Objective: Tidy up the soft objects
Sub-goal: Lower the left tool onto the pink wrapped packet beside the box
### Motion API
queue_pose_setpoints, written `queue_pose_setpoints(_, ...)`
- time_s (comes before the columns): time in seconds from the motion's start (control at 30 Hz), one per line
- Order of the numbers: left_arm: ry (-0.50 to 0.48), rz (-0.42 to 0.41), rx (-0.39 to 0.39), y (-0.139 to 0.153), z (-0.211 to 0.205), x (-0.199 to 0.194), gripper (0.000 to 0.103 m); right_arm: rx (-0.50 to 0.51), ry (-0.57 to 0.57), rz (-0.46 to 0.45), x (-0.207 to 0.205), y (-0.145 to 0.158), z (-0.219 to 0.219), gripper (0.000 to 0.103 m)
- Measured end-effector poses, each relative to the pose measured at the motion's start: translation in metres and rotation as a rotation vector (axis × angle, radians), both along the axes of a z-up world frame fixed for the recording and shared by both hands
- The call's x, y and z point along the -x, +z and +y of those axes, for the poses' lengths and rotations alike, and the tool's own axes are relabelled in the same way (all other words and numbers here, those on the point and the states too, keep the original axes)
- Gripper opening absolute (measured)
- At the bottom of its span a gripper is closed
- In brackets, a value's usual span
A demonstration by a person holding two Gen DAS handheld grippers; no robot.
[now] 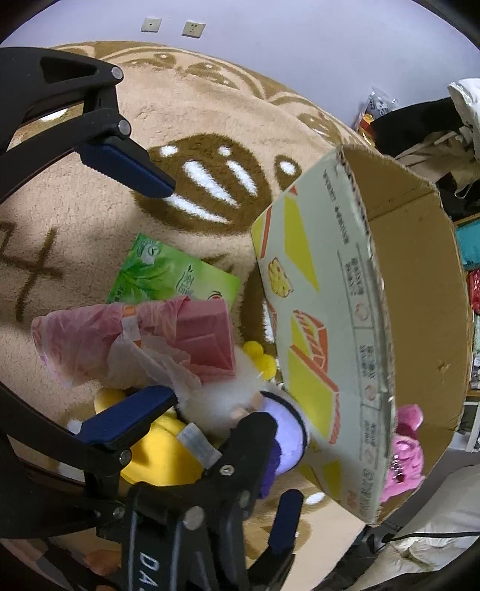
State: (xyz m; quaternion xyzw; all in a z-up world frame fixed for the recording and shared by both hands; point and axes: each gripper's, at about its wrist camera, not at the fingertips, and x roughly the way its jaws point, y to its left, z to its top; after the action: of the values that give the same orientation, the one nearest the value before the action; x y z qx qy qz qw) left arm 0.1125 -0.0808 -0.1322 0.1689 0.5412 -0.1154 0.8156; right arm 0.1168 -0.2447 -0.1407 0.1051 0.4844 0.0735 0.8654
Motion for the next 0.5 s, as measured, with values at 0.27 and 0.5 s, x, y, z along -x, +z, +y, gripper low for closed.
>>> queue_pose_setpoints(0.27, -0.017, 0.005, -0.036, -0.0095, -0.0086, 0.0019, 0.101, -0.009, 0.001, 0.011, -0.0023, -0.0027, -0.0002, 0.103)
queue_pose_setpoints(0.5, -0.022, -0.014, -0.051, -0.0116, -0.0110, 0.0030, 0.101, -0.016, 0.008, 0.028, -0.0044, -0.0077, 0.0032, 0.103)
